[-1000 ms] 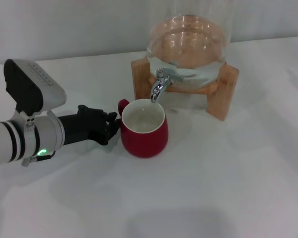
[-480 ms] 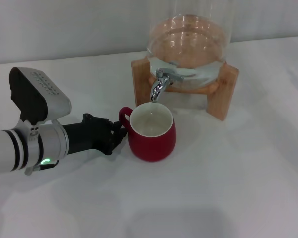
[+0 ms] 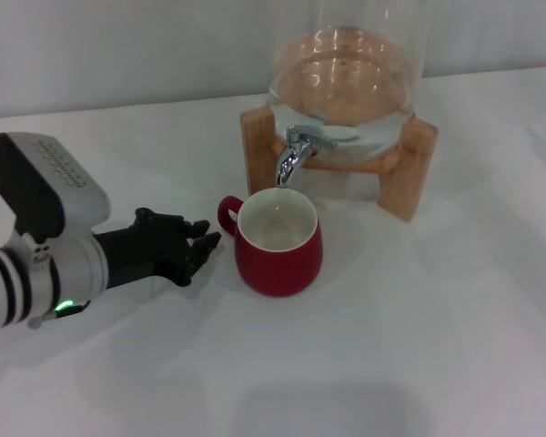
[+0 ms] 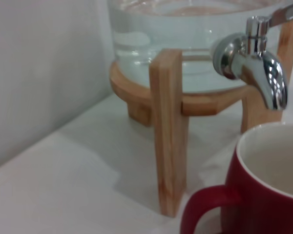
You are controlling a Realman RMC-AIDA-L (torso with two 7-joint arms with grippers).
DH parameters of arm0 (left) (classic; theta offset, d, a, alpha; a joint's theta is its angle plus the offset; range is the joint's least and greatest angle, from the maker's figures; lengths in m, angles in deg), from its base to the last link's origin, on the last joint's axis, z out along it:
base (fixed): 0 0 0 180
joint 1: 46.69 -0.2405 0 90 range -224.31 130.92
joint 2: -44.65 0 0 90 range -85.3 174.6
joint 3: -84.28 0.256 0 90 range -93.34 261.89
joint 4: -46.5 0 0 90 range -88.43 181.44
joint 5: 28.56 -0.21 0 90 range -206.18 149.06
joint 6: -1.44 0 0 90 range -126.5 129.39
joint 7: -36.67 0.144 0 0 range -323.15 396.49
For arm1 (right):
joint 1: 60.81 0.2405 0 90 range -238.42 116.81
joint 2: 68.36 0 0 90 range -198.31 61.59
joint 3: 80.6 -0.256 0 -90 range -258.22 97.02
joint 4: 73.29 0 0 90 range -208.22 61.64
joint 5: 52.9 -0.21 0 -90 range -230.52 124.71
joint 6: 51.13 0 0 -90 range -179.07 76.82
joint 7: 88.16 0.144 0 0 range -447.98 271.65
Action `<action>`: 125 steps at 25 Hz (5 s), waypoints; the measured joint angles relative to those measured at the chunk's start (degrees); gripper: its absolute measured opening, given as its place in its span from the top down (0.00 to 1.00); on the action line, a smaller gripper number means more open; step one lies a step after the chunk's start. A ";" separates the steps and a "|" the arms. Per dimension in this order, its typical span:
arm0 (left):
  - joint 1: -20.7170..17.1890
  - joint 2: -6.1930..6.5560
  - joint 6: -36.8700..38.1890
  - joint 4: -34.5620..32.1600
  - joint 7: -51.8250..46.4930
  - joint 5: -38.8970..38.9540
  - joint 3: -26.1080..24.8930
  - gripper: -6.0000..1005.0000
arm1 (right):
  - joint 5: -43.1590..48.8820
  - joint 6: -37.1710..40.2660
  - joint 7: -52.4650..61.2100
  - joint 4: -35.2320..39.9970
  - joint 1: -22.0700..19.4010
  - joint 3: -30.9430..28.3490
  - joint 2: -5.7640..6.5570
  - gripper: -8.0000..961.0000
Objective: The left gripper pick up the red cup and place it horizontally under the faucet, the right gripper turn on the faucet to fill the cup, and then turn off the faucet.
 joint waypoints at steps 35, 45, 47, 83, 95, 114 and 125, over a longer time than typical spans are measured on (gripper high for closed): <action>-21.10 0.10 -26.09 -6.44 0.40 20.57 -37.20 0.44 | 0.17 0.90 0.59 0.17 -0.71 -0.17 0.09 0.34; -20.77 0.15 -30.58 -2.02 0.89 22.55 -44.82 0.29 | 0.15 0.13 1.87 -0.08 -1.19 -0.17 0.10 0.34; -20.72 0.16 -30.29 -2.01 0.88 22.64 -45.04 0.29 | 0.46 -1.35 3.76 -0.38 -1.65 -0.12 0.19 0.34; -16.02 0.68 -23.42 -0.87 -1.02 18.98 -45.75 0.30 | 17.24 -12.61 23.45 -12.19 3.57 24.35 0.00 0.34; -16.03 1.44 -21.06 -1.07 -6.86 17.80 -45.96 0.30 | 15.62 -2.28 23.26 -15.22 2.96 32.72 0.03 0.34; -14.90 1.65 -18.92 -1.25 -7.37 16.44 -47.07 0.30 | 14.37 1.47 23.13 -16.42 3.94 37.94 0.09 0.34; -14.55 1.66 -18.30 -1.25 -7.25 16.38 -47.17 0.30 | 14.68 -0.17 23.09 -16.80 4.28 38.99 0.09 0.34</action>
